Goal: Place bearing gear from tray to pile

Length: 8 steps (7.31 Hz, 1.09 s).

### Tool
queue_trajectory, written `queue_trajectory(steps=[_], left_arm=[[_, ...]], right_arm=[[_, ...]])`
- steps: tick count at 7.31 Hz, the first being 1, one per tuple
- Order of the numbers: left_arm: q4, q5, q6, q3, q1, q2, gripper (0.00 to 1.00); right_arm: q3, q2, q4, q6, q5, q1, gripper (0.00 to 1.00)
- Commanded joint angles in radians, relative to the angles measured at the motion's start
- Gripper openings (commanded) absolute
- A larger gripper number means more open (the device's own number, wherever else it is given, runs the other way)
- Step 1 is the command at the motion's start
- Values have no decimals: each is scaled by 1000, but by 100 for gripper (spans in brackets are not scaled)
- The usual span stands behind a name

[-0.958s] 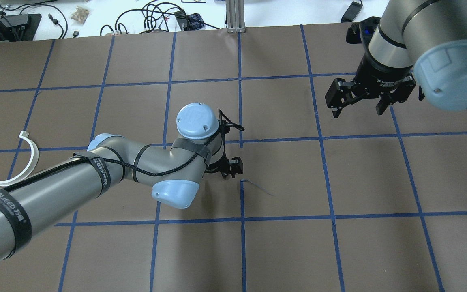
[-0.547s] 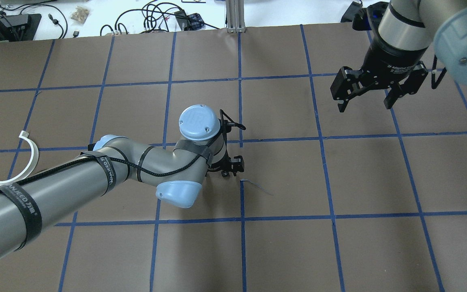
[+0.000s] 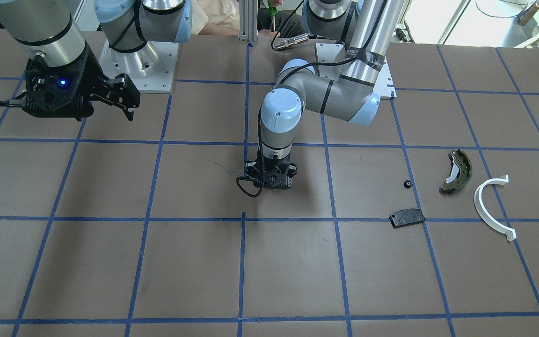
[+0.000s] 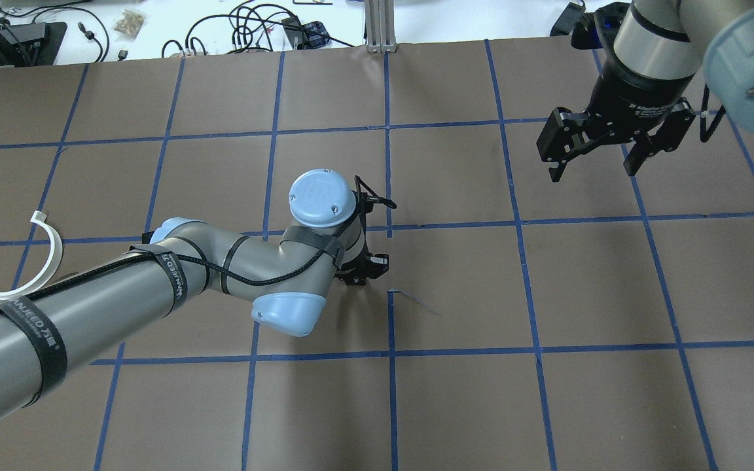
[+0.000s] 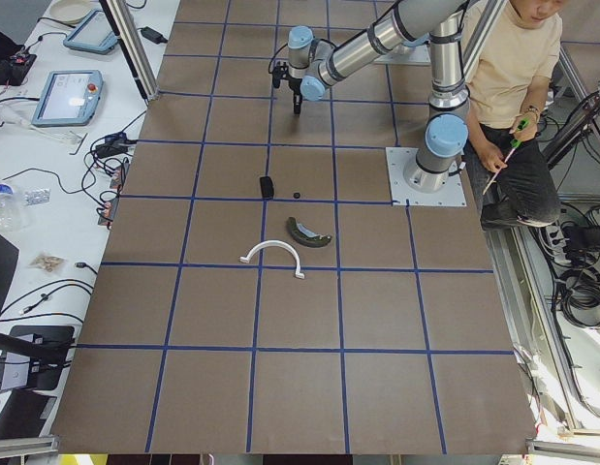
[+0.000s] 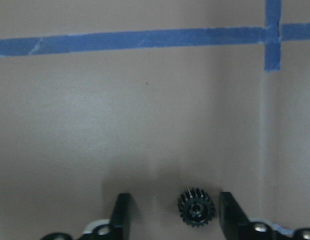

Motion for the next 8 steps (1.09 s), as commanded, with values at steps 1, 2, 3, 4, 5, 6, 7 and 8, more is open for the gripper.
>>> queue_trajectory(steps=[1,2,3,4,5,6,7,8], left_arm=[[0,-4,26,16,8,26,4],[-24,1,64,53,16,34,4],[-79,-4,72,81,47,46,4],[-84,-7,92,87,89,69,5],[-95,-5,141,78,130,87,5],[-156,-4,184,73,185,109,5],[-209,-1,193,55,248,135,5],[-219,7,243,14,317,166,5]], right_arm=[[0,-1,4,-2,-7,0,100],[0,-1,-13,-4,-6,-1,100],[0,-1,-18,1,-4,-1,100],[0,-1,-12,11,-6,-1,100],[0,-4,-12,13,-6,0,100],[0,-6,-3,14,-7,0,100],[0,-9,2,13,-3,3,100],[0,-10,2,14,0,6,100]])
